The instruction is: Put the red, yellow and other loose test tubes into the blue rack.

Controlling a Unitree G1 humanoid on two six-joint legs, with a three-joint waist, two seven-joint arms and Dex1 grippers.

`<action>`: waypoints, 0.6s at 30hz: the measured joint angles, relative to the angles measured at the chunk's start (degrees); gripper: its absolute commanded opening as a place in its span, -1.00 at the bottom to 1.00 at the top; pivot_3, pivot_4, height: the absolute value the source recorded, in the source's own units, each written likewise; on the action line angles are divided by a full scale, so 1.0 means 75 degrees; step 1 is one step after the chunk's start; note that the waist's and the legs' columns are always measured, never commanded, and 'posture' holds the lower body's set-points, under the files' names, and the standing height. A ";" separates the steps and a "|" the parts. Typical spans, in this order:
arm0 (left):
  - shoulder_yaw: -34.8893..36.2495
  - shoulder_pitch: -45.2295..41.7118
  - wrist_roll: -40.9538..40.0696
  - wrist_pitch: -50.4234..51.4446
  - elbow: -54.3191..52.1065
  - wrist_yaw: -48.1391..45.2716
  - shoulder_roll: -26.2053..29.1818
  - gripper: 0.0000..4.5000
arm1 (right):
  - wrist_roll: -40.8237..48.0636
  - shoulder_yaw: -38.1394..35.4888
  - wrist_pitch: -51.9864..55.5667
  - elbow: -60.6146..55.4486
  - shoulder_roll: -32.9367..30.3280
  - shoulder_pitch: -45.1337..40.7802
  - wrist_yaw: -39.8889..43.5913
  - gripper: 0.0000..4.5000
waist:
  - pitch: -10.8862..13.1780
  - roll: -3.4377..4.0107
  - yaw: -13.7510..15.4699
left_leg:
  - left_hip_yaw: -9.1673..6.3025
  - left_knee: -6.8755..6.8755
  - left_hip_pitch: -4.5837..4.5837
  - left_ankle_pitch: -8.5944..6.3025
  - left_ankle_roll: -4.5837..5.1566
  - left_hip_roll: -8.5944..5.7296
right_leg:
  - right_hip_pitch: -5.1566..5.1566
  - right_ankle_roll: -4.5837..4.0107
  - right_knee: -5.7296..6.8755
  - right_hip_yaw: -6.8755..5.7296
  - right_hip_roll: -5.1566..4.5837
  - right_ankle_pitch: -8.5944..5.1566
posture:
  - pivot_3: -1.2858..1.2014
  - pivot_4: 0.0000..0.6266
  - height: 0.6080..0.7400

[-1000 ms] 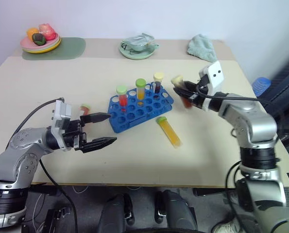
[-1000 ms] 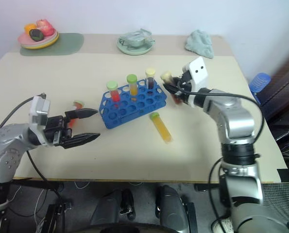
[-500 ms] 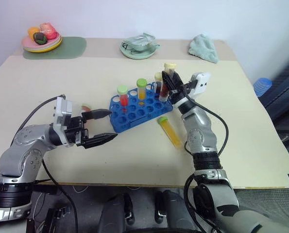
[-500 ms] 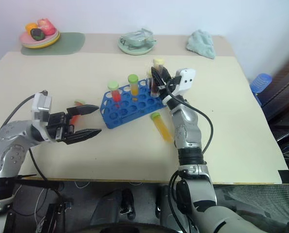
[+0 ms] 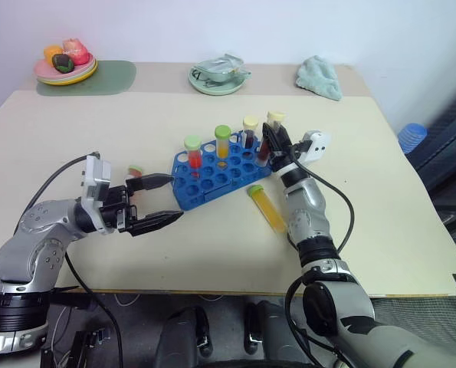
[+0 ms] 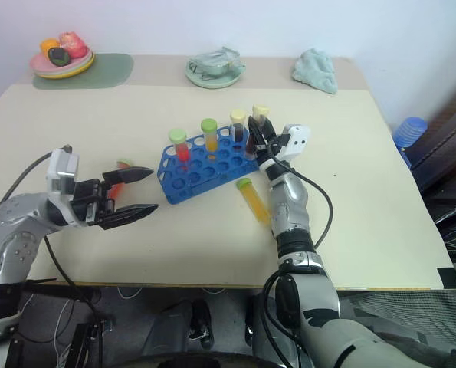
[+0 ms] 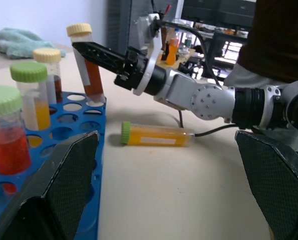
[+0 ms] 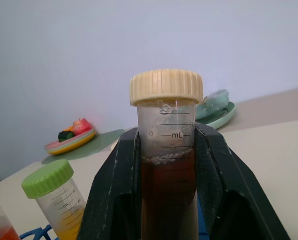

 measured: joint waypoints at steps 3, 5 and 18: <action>0.0000 0.0000 0.0000 0.0001 -0.0065 0.0004 0.0000 1.00 | -0.0046 -0.0020 -0.0365 0.0437 -0.0012 -0.0149 -0.0021 -0.63 | 0.0000 0.0000 -0.0029 | -0.0001 0.0000 0.0001 0.0000 0.0000 0.0000 | 0.0001 0.0000 0.0000 0.0000 -0.0004 0.0000 | 0.03 -0.52 1.00; 0.0000 0.0000 0.0000 0.0003 -0.0113 0.0006 0.0000 1.00 | -0.0145 -0.0004 -0.0670 0.0647 -0.0017 -0.0188 -0.0033 -0.63 | 0.0000 0.0000 -0.0052 | -0.0001 0.0000 0.0001 0.0000 0.0000 0.0000 | 0.0002 0.0000 0.0000 0.0000 -0.0005 0.0000 | 0.03 -0.52 1.00; -0.0002 -0.0022 -0.0021 0.0192 -0.0401 0.0281 0.0003 1.00 | -0.0850 0.0482 -0.2760 0.1071 -0.0088 0.0657 0.0380 0.26 | -0.0001 -0.0001 -0.0051 | -0.0005 0.0000 0.0004 0.0000 0.0000 -0.0001 | 0.0009 0.0001 -0.0001 -0.0001 -0.0008 -0.0001 | 0.03 -0.52 1.00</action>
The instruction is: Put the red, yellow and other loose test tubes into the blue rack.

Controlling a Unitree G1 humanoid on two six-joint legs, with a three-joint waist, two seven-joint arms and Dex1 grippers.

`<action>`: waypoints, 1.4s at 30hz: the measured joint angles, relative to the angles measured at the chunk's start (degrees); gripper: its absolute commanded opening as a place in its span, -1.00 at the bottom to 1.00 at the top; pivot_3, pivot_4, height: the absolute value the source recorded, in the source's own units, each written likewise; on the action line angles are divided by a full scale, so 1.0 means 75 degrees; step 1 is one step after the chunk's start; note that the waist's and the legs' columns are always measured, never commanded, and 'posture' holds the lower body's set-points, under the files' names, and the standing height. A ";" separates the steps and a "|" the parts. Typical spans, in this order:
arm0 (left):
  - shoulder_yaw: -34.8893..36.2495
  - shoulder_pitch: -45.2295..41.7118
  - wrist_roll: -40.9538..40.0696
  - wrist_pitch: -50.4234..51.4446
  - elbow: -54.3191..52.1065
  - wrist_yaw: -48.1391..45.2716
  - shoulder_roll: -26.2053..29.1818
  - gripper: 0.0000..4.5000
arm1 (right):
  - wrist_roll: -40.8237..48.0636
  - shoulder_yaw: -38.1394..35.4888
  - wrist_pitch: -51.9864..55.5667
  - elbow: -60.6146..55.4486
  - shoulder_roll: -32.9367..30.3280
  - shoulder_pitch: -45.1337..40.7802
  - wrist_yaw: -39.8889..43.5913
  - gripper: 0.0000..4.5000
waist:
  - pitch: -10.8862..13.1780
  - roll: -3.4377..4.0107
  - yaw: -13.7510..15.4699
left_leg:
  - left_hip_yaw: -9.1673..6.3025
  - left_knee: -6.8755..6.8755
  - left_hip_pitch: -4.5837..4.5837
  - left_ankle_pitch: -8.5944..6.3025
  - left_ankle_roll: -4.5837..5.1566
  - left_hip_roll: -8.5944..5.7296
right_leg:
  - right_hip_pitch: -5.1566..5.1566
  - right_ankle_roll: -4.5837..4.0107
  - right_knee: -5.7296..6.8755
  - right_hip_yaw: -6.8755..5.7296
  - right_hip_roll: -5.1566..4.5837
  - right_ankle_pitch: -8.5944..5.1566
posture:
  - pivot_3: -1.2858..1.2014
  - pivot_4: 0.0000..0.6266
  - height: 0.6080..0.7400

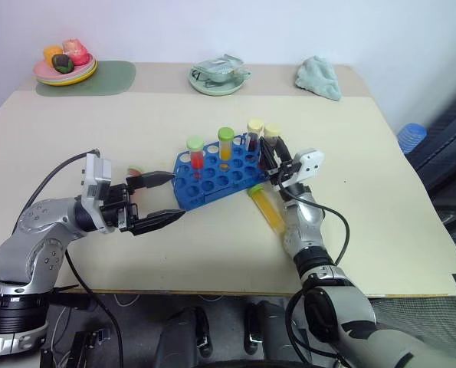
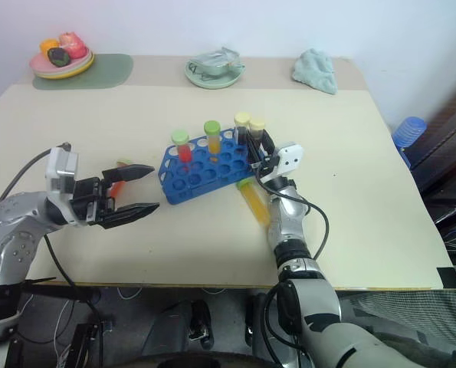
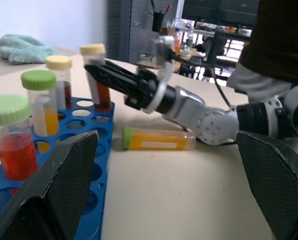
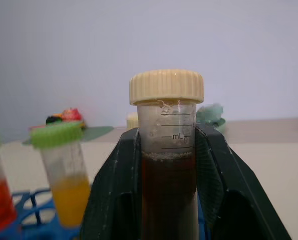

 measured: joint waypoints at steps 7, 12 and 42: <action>-0.0021 -0.0225 -0.0068 0.0197 -0.0125 0.0190 0.0002 1.00 | -0.0917 0.0493 0.0047 -0.0800 -0.0267 0.0381 -0.0737 0.98 | 0.0002 0.0003 -0.0035 | -0.0001 0.0000 0.0006 -0.0001 -0.0002 -0.0002 | 0.0005 0.0000 0.0001 0.0001 -0.0007 0.0000 | 0.03 -0.52 1.00; -0.0035 -0.0229 -0.0082 0.0210 -0.0127 0.0210 -0.0028 1.00 | -0.1602 0.0667 0.1339 -0.2797 -0.1099 0.0463 -0.1431 0.98 | 0.0004 0.0006 -0.0062 | -0.0002 0.0000 0.0005 0.0000 -0.0004 -0.0001 | 0.0000 -0.0001 0.0004 0.0002 -0.0009 -0.0001 | 0.03 -0.52 1.00; -0.0280 -0.0207 0.0204 -0.0445 0.0356 -0.0151 -0.0321 1.00 | 0.1499 0.1383 1.6396 -0.9665 -0.3312 0.0717 -0.2365 0.98 | 0.0002 0.0002 0.0105 | -0.0004 -0.0008 -0.0027 -0.0027 -0.0004 -0.0001 | -0.0020 -0.0030 -0.0030 -0.0006 -0.0016 -0.0018 | 0.03 -0.52 1.00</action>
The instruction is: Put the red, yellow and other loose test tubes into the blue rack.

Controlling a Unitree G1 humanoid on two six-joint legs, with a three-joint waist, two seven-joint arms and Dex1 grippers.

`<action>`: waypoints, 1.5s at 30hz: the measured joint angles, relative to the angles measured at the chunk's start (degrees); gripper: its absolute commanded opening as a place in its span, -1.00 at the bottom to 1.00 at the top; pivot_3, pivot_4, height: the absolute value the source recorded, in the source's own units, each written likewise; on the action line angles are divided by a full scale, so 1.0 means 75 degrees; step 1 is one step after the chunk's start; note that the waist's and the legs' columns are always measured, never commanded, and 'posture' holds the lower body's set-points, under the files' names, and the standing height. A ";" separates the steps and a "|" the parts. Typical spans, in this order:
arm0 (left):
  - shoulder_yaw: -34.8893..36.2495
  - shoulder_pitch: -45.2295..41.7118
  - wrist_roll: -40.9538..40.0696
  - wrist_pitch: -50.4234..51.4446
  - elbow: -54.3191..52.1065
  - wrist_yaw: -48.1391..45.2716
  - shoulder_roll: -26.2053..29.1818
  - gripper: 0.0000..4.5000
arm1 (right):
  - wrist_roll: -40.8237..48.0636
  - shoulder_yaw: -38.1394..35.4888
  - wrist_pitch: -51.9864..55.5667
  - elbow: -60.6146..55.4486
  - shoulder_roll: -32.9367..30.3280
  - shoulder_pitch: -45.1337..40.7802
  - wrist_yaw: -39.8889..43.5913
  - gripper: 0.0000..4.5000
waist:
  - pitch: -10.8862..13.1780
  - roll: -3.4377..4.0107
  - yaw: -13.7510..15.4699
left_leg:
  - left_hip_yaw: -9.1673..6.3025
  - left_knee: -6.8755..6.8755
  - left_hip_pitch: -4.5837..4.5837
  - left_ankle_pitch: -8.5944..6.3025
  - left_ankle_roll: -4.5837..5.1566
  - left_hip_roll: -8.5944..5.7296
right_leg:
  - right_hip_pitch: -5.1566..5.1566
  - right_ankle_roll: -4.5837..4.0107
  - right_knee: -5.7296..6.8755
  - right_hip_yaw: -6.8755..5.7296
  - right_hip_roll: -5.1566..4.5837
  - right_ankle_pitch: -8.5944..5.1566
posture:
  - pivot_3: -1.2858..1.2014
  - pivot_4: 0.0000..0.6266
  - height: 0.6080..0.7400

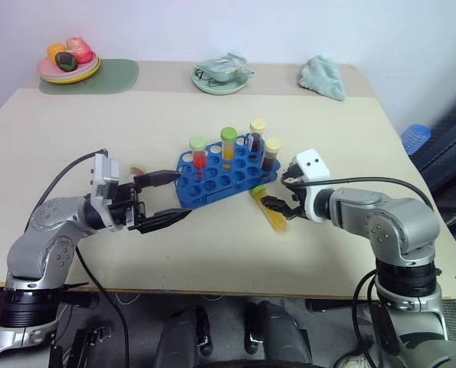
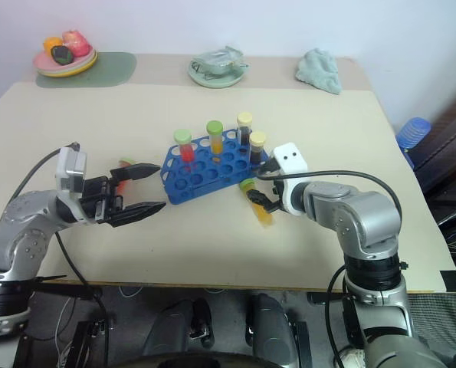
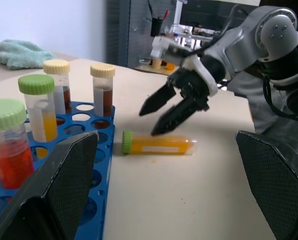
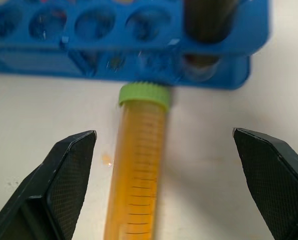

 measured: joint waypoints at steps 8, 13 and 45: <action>0.0001 0.0050 0.0002 -0.0043 0.0080 0.0002 0.0000 1.00 | -0.0284 0.0389 -0.0013 0.0367 0.0280 -0.0047 -0.0222 0.98 | 0.0000 0.0000 -0.0013 | 0.0001 -0.0001 0.0000 0.0000 -0.0001 0.0000 | -0.0002 0.0012 -0.0001 -0.0001 0.0001 0.0006 | 0.03 -0.52 1.00; 0.0003 0.0080 0.0002 -0.0045 0.0079 0.0004 0.0017 1.00 | -0.0526 0.0662 -0.0315 0.0731 0.0418 -0.0059 -0.0305 0.18 | 0.0000 0.0000 -0.0007 | 0.0001 -0.0001 -0.0002 0.0000 -0.0001 0.0000 | -0.0001 0.0013 -0.0003 -0.0002 0.0001 0.0007 | 0.03 -0.52 1.00; 0.0027 0.0052 -0.0011 -0.0015 0.0000 0.0030 0.0115 1.00 | 0.0159 0.0392 -0.7373 0.1101 0.1689 0.0403 0.2655 -0.65 | 0.0003 -0.0001 -0.0005 | 0.0001 -0.0008 -0.0020 0.0002 -0.0005 0.0001 | -0.0015 0.0023 -0.0016 -0.0005 0.0009 0.0006 | 0.03 -0.52 1.00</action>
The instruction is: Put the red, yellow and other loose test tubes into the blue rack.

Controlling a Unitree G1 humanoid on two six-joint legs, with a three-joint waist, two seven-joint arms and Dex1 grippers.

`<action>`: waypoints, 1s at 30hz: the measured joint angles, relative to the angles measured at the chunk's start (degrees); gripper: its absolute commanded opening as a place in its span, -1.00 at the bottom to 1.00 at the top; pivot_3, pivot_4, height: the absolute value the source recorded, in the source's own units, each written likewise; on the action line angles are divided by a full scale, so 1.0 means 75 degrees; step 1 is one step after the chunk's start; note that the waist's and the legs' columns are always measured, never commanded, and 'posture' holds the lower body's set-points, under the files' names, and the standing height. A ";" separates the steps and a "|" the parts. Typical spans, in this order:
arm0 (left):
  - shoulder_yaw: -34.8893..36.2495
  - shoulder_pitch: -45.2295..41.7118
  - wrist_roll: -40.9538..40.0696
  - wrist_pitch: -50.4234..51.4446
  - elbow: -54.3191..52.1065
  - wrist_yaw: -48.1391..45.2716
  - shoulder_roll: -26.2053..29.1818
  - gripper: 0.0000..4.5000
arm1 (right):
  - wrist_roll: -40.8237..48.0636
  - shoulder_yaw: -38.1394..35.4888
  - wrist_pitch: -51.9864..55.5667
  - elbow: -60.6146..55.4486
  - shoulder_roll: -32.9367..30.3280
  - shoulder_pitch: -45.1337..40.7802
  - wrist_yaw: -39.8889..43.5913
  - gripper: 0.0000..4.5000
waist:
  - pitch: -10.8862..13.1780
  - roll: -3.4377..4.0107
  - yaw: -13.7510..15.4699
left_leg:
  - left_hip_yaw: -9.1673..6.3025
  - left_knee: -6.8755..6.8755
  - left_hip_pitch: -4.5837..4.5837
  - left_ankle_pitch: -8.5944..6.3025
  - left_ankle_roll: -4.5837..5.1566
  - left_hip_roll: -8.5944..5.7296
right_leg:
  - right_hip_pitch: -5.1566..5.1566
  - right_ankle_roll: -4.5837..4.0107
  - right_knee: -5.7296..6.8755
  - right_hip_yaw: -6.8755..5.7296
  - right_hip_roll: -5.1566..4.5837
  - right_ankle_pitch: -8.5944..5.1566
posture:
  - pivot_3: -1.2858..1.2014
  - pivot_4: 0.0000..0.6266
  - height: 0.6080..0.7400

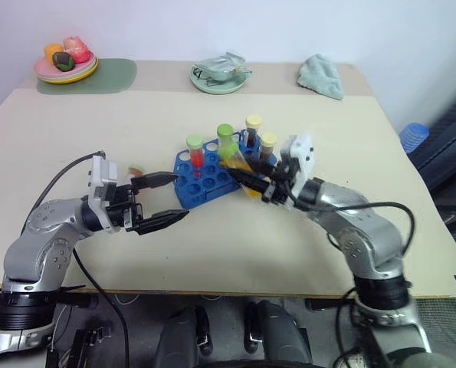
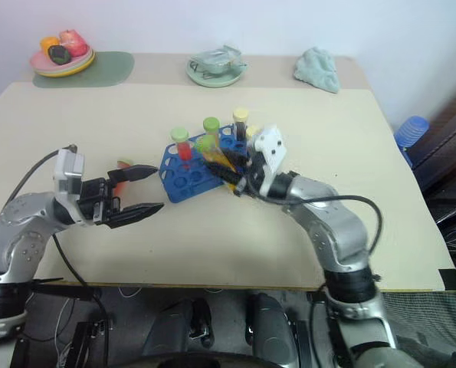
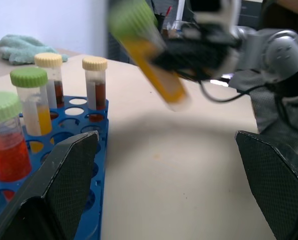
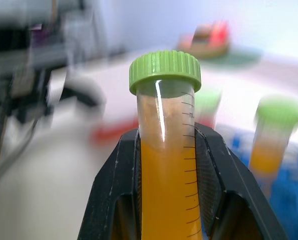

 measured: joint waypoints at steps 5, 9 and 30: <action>0.0005 -0.0014 0.0000 0.0000 0.0103 -0.0013 0.0001 1.00 | 0.0023 -0.0356 -0.1729 0.1518 0.1263 -0.0501 -0.0084 -0.65 | -0.0001 -0.0001 0.0006 | 0.0000 0.0000 0.0000 0.0001 0.0005 -0.0003 | 0.0005 0.0003 0.0001 -0.0002 0.0004 0.0001 | 0.03 -0.52 1.00; 0.0007 -0.0012 -0.0001 -0.0001 0.0116 -0.0009 0.0001 1.00 | 0.0023 -0.0612 -0.2754 0.2458 0.1682 -0.0684 0.0021 -0.65 | 0.0000 -0.0001 0.0002 | 0.0001 0.0000 0.0000 0.0001 0.0005 -0.0003 | 0.0005 0.0003 0.0001 -0.0002 0.0005 0.0001 | 0.03 -0.52 1.00; 0.0270 0.0245 -0.0195 0.0308 -0.0250 0.0275 0.0125 1.00 | -0.0688 -0.1220 -0.7026 0.7863 0.2428 -0.1668 0.0805 -0.65 | 0.0002 0.0004 -0.0030 | 0.0002 0.0001 0.0028 0.0006 -0.0003 -0.0001 | 0.0022 0.0001 0.0017 0.0003 0.0006 0.0001 | 0.03 -0.52 1.00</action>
